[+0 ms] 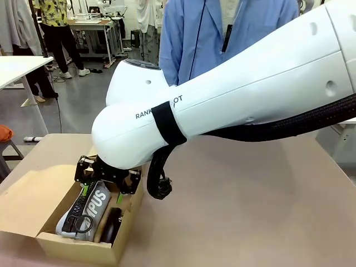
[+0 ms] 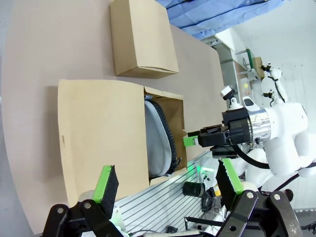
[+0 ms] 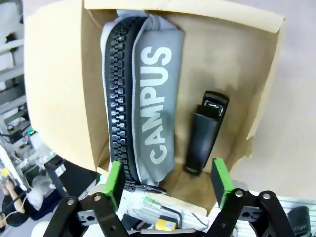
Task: Place items inside the box.
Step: Pick up a Pencil pouch or Stapler and place it inside the Mailer Box closest to the robot.
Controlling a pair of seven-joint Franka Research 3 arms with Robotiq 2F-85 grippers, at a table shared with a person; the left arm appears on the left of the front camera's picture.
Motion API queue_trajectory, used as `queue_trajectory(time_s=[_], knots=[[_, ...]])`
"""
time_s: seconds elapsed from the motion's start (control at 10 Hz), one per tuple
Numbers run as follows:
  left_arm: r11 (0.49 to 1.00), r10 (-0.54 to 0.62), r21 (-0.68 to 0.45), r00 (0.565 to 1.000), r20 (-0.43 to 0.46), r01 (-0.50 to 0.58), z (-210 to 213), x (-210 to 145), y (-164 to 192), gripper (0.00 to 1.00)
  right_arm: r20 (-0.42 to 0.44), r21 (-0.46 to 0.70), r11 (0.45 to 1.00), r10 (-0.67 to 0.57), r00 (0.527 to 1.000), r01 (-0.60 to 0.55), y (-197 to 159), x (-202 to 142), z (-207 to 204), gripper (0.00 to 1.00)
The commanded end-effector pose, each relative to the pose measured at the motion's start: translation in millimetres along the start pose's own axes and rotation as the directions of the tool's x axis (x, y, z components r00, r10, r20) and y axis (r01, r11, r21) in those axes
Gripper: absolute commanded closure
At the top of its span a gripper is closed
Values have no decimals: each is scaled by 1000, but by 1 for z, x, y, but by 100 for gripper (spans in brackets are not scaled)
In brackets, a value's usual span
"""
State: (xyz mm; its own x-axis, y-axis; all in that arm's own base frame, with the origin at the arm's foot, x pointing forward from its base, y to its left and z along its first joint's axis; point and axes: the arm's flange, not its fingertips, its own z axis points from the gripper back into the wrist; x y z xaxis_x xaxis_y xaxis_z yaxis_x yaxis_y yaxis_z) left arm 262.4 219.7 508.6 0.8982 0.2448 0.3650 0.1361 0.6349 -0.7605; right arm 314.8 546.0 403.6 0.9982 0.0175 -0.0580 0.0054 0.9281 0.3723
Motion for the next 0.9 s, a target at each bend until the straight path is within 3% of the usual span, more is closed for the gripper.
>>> queue_trajectory(time_s=[0.0,0.3,0.6,0.8], knots=[[1000,-13,-19,1000,11,13,0,-1,-1,0,7,14,1000,-27,1000,27,-8,-5,6,0],[1000,-13,-19,1000,11,13,0,-1,-1,0,-91,171,985,30,995,-14,-66,-2,58,0],[1000,-13,-19,1000,11,13,0,-1,-1,0,-240,395,916,31,970,69,-200,10,131,0],[1000,-13,-19,1000,11,13,0,-1,-1,0,-282,567,820,103,954,79,-284,0,157,0]])
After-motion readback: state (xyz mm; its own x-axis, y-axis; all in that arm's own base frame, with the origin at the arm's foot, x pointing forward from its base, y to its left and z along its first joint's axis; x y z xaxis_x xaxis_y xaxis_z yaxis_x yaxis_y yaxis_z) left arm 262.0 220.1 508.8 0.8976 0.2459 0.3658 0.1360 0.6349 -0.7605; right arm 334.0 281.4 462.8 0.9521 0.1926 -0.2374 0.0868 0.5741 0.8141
